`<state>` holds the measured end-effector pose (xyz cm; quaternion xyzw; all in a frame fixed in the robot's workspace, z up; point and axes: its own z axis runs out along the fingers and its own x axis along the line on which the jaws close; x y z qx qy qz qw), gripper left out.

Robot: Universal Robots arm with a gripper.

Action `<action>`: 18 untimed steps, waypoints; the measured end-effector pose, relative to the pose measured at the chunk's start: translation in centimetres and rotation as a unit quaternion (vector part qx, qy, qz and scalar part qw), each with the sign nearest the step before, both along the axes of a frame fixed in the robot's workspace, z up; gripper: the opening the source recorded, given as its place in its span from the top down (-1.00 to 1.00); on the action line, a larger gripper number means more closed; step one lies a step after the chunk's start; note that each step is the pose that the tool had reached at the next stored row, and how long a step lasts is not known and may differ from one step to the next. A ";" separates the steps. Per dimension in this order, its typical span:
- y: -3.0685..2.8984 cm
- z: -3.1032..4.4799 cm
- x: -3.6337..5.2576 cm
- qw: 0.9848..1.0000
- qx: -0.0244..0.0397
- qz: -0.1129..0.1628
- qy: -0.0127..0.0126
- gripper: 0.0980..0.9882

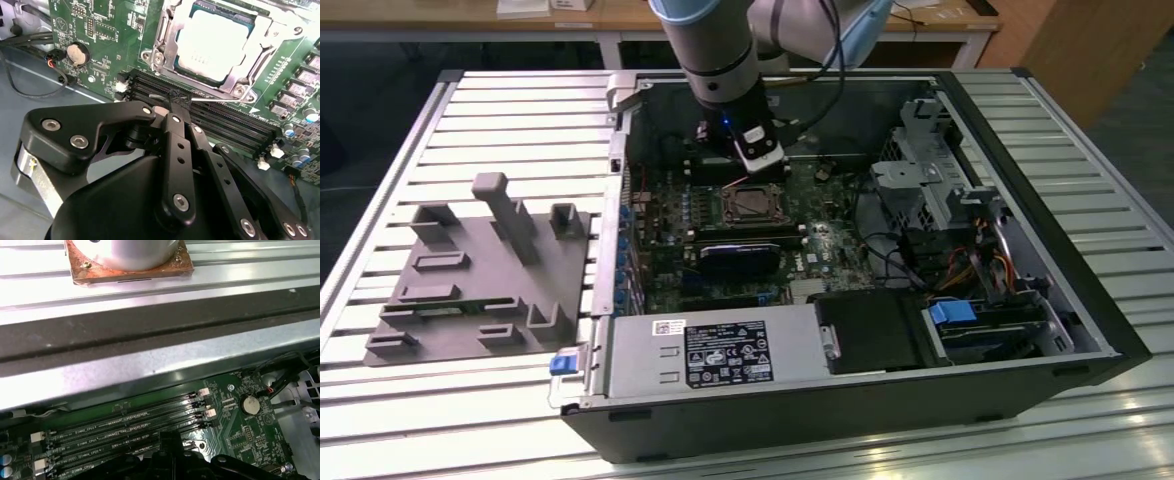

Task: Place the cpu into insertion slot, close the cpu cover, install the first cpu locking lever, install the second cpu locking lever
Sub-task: 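Install the first cpu locking lever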

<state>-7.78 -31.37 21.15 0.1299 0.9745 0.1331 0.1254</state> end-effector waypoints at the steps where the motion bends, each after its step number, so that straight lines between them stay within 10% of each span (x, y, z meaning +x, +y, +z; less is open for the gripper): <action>1: 0.07 -0.02 -0.01 1.000 0.000 -0.002 0.000 0.98; 18: 0.60 -0.63 -0.17 0.999 0.000 -0.042 0.000 0.98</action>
